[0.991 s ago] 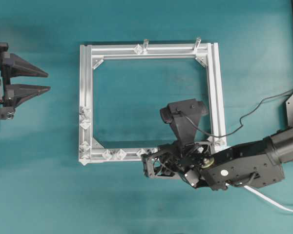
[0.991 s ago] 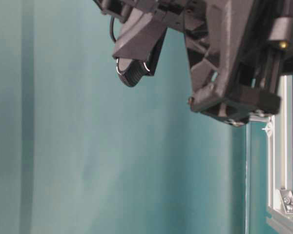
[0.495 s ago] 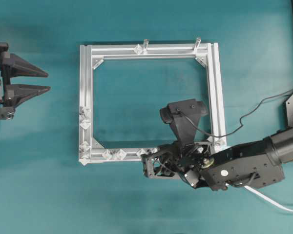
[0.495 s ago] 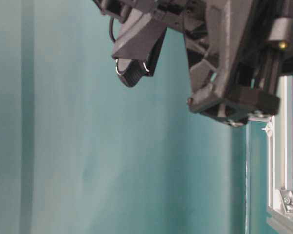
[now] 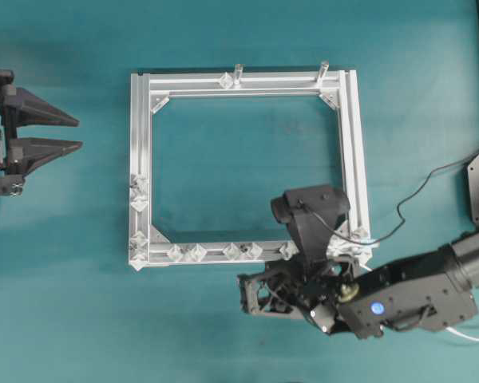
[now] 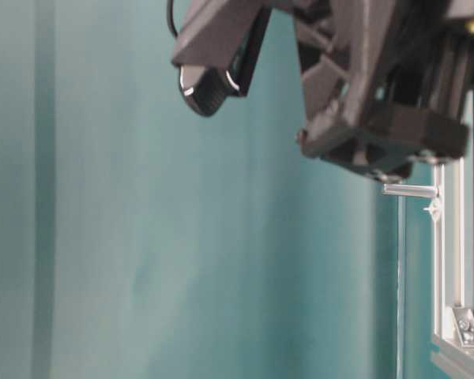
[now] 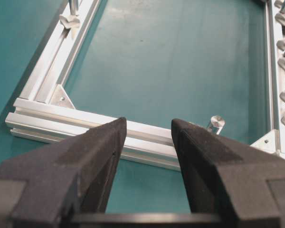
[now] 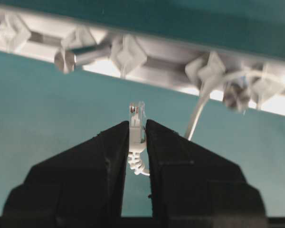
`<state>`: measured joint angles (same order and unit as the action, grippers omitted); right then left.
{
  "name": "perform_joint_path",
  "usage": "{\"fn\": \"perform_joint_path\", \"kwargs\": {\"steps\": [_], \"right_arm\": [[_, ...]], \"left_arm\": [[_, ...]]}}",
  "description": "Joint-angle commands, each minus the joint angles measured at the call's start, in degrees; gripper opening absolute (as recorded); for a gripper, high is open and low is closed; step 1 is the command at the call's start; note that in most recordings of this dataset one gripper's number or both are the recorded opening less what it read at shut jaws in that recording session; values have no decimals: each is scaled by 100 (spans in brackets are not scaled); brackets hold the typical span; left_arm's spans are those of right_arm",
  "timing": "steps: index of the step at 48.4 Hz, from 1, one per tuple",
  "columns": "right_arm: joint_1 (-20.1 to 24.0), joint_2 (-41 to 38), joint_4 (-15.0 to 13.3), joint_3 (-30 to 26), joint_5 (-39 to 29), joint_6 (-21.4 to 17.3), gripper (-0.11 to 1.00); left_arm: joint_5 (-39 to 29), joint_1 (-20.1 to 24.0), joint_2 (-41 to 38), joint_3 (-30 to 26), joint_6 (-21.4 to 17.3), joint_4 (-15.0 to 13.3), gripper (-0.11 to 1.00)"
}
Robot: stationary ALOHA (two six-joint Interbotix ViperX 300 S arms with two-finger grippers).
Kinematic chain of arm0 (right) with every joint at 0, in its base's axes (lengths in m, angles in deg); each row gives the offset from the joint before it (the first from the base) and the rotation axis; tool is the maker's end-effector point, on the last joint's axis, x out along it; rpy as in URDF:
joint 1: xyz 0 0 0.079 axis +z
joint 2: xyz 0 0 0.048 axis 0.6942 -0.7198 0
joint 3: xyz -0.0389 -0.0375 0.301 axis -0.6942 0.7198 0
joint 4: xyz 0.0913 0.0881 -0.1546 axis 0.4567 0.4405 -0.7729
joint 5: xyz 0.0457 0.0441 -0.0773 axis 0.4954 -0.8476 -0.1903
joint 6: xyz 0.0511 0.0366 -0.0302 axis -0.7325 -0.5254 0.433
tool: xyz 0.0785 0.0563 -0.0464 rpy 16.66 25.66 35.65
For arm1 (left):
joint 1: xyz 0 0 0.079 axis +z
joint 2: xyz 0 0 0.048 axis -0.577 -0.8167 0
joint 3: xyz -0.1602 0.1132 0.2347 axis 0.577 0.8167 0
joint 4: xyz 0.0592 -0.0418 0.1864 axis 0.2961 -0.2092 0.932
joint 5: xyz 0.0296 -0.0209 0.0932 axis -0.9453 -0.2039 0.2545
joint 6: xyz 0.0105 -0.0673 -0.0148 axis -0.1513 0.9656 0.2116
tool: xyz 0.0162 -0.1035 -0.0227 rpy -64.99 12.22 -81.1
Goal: Move the cable alternately left and right between 8 closely spaced pins so it hooks onto each one.
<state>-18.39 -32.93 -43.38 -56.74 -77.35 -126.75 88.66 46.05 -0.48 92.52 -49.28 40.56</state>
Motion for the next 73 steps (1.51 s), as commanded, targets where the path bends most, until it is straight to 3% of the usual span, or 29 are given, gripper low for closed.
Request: {"fn": "perform_joint_path", "kwargs": {"steps": [1,11,22,32,55,73], "right_arm": [[132,26,9,-167,0,-62,14],[281,-167,18,-387,-9,-299,14],[404,-352,18,-747,-167,-308,14],[413,-431,-35,-1037,-466,-202,14],[272,-598,-141,-1310,-343,-97,14],[35,-809,-272,-1600,-62,352,14]], "left_arm": [[35,-18,-9,-53,35,18,53],[18,-18,343,9,35,18,53],[-290,-26,870,88,35,18,53],[-642,-26,1239,149,35,18,53],[-668,-26,1793,369,26,18,53],[-668,-79,1890,396,35,18,53]]}}
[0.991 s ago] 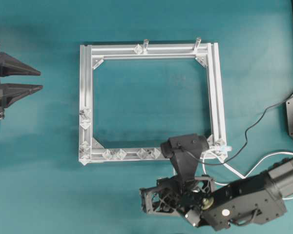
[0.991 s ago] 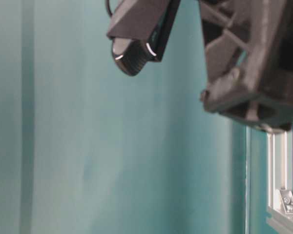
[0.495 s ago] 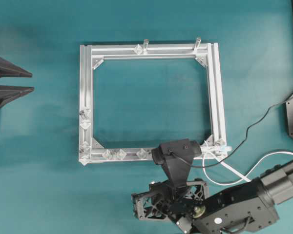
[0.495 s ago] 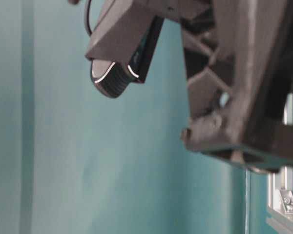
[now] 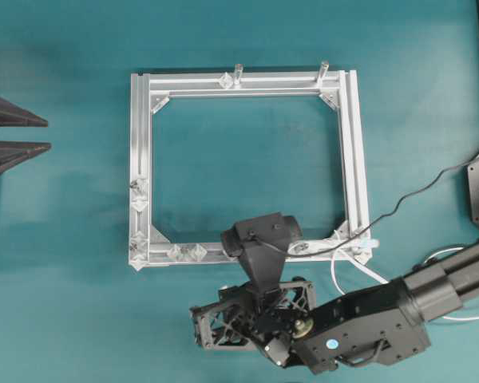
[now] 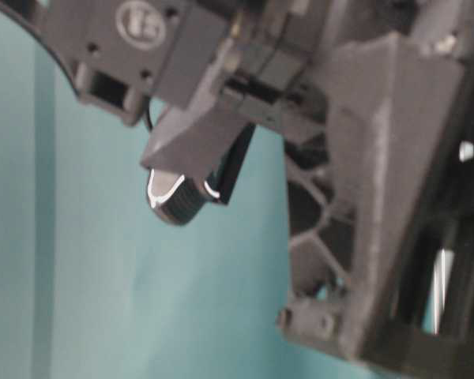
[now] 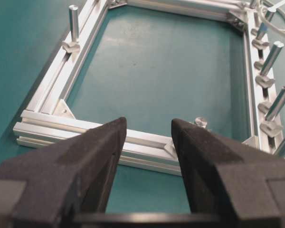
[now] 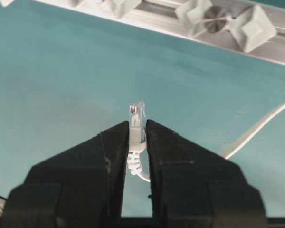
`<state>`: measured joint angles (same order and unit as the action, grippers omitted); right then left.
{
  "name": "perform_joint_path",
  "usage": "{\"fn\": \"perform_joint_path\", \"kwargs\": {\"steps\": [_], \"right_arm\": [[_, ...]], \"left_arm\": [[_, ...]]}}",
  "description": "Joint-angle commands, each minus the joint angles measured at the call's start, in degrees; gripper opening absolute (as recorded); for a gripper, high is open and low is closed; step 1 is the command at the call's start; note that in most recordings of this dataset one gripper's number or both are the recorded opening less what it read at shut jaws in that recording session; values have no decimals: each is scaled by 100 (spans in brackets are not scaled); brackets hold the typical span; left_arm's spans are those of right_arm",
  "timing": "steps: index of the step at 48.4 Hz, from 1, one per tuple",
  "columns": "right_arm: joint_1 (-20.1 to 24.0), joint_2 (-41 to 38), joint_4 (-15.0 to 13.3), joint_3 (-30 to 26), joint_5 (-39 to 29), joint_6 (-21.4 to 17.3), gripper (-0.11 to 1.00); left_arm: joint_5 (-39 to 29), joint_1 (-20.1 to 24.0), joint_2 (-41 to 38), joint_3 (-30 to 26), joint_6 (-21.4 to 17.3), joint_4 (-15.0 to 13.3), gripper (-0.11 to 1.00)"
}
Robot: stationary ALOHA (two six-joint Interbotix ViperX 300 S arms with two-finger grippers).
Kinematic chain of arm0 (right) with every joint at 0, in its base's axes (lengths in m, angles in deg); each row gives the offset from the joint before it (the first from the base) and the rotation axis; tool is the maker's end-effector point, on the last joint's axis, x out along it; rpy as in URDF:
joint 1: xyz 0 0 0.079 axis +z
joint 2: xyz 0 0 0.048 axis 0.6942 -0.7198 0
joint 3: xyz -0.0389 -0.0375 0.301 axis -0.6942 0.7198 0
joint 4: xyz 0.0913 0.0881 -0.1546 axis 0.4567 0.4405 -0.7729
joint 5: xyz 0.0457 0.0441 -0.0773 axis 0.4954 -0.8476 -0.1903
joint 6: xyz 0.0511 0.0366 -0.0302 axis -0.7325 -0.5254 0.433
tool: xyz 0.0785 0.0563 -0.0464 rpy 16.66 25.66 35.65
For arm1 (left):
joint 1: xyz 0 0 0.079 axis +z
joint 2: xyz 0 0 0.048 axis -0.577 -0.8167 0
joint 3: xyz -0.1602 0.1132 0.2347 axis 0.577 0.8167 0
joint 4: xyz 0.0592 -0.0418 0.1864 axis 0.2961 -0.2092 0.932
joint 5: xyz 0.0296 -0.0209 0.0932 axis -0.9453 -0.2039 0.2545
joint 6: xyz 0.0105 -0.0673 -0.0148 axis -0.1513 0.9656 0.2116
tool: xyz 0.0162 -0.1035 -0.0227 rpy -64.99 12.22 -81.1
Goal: Move the cable alternately left and right between 8 closely spaced pins so it hooks onto each one.
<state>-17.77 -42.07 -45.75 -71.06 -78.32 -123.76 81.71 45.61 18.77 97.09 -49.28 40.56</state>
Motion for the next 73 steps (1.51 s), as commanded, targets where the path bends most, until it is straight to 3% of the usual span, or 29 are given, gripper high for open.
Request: {"fn": "perform_joint_path", "kwargs": {"steps": [1,17,32,73], "right_arm": [[-35,105,-26,-176,35,70,14],[-202,70,-35,-132,141,220,14],[-475,70,-35,-88,132,633,14],[-835,70,-44,88,316,888,14]], "left_arm": [[26,-35,-35,-53,35,18,53],[26,-53,-35,-44,35,18,53],[26,-53,-26,-62,35,18,53],[26,-53,-35,-9,35,18,53]]}}
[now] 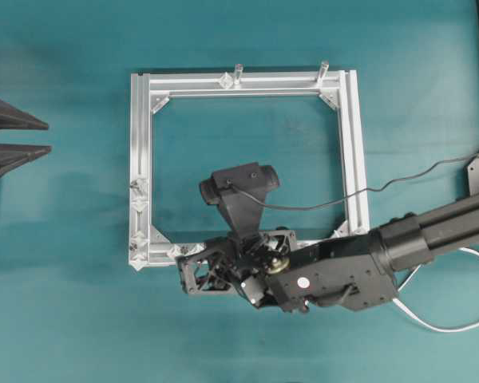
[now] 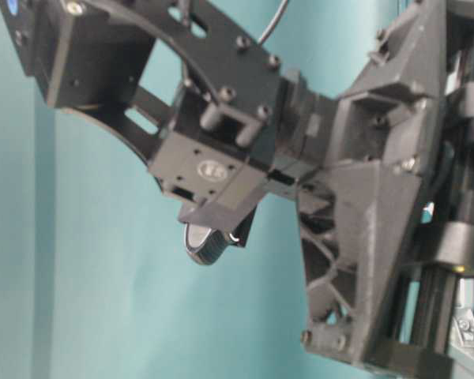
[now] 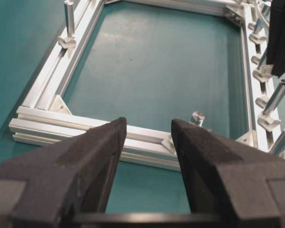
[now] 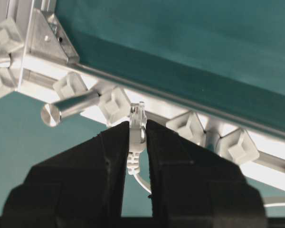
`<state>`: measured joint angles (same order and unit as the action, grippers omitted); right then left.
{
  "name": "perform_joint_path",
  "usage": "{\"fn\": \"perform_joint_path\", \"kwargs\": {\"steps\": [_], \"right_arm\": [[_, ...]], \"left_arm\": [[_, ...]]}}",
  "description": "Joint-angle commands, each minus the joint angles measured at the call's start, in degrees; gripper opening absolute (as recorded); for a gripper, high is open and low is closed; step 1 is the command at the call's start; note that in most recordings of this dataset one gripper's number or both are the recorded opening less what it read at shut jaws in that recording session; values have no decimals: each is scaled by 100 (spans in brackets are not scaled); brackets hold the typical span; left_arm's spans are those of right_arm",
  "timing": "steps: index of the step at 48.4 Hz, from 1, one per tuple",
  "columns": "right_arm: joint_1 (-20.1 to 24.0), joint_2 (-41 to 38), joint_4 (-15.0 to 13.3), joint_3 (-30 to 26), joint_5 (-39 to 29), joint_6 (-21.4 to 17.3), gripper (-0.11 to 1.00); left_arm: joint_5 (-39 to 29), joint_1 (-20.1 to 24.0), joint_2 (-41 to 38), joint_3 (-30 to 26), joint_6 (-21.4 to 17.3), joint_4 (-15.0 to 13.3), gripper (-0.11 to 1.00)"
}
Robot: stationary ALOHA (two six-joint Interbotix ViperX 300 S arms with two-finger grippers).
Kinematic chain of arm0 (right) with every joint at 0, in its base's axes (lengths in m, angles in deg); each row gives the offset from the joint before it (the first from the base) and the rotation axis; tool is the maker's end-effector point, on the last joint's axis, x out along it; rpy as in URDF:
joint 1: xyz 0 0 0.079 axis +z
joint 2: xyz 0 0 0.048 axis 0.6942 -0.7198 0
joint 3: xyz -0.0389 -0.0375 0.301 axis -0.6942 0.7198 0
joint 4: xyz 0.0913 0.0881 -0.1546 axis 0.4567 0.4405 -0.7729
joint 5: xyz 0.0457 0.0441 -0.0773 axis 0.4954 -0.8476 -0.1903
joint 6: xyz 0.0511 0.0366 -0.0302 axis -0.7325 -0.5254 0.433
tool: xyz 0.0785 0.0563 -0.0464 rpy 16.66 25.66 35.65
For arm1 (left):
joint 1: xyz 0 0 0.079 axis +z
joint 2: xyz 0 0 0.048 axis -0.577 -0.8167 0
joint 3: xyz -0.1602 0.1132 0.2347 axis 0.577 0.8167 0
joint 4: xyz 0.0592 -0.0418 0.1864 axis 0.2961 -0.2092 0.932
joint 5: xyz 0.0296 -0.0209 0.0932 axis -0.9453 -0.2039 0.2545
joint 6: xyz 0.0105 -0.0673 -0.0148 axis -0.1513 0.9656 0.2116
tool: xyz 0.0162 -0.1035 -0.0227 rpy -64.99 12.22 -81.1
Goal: Move the cable alternately left and right between 8 closely spaced pins so it hooks onto each one.
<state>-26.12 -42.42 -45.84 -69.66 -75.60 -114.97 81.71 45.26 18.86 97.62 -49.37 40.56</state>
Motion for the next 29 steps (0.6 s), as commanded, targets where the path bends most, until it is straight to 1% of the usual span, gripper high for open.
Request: {"fn": "perform_joint_path", "kwargs": {"steps": [1,29], "right_arm": [[0,105,-26,-53,44,9,14],[-53,105,-26,-53,44,18,14]], "left_arm": [[26,-18,-44,-53,44,18,53],[26,-18,-44,18,35,18,53]]}}
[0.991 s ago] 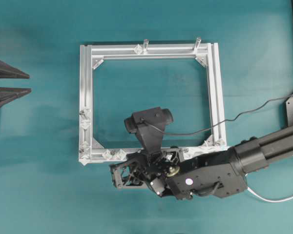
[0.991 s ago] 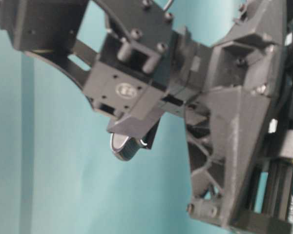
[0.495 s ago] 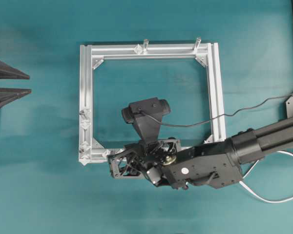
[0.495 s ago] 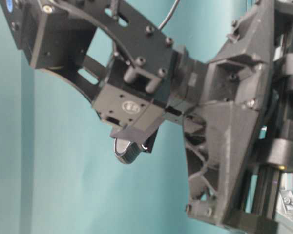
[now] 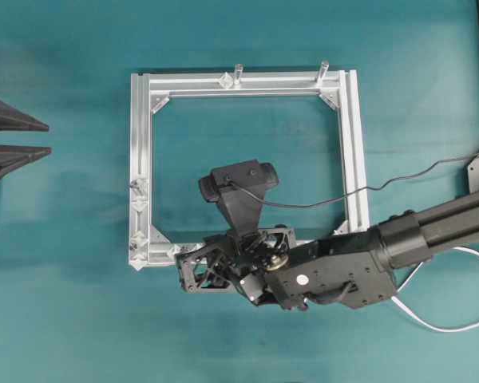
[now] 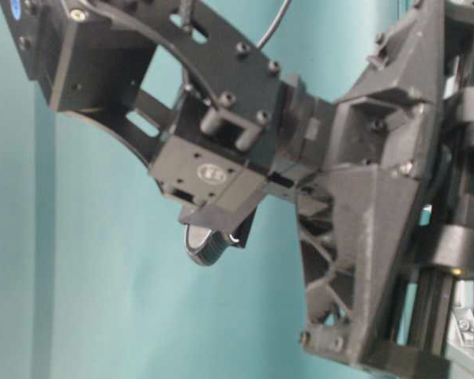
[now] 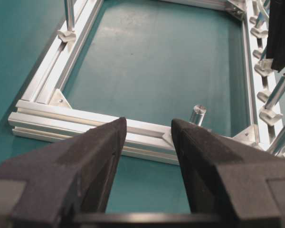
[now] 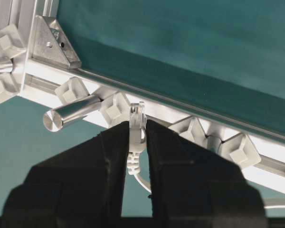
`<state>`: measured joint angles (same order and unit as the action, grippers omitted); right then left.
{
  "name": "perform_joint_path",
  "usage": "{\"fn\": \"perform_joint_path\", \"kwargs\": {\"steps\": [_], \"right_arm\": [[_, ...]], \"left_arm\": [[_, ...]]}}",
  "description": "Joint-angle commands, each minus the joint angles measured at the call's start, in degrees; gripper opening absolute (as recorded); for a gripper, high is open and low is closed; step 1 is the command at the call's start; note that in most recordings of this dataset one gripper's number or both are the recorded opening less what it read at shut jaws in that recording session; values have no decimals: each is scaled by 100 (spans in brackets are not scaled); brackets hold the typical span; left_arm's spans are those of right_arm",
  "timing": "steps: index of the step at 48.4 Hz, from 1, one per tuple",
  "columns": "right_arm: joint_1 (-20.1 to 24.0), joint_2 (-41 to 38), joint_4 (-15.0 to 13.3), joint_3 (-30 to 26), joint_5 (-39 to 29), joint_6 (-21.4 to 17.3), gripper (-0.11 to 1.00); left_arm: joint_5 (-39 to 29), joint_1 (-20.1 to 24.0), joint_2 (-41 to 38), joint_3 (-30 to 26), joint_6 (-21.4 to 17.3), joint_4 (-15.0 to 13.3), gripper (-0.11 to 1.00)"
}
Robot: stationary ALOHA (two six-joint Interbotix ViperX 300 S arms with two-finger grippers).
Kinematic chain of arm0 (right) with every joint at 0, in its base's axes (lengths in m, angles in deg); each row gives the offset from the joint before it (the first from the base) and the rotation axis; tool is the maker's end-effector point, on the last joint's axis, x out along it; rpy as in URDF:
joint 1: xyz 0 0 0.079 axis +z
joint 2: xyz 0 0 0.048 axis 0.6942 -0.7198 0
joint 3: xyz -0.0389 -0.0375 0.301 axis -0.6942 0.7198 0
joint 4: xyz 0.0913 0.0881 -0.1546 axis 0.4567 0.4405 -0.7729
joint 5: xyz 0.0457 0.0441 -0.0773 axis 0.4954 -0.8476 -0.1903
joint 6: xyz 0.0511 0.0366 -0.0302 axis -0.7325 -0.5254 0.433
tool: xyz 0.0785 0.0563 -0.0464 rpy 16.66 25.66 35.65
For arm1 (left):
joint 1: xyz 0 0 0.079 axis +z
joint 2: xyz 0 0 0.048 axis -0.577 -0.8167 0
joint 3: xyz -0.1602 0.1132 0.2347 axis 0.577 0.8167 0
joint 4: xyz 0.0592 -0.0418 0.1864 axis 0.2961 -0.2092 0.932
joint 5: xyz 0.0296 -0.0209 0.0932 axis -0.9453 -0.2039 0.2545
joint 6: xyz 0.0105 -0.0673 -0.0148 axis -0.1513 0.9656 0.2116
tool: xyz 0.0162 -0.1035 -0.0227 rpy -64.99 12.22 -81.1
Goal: Move the cable alternately left and right between 8 closely spaced pins so it hooks onto each one.
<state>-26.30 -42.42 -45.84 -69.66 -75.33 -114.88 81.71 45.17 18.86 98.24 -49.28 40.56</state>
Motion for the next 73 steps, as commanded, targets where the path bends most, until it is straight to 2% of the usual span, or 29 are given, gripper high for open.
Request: {"fn": "perform_joint_path", "kwargs": {"steps": [1,14,44,60,73], "right_arm": [[-44,105,-26,-53,18,18,14],[-211,105,-53,-44,18,114,14],[-1037,105,-53,-88,325,1187,14],[-1222,70,-53,-132,844,1283,14],[-1222,-202,-53,-554,984,1301,14]], "left_arm": [[26,-9,-35,-44,26,18,53],[26,-9,-44,-44,9,18,53],[26,-79,-35,-88,35,18,53],[26,-105,-44,-62,35,18,53],[26,-114,-44,-53,26,18,53]]}}
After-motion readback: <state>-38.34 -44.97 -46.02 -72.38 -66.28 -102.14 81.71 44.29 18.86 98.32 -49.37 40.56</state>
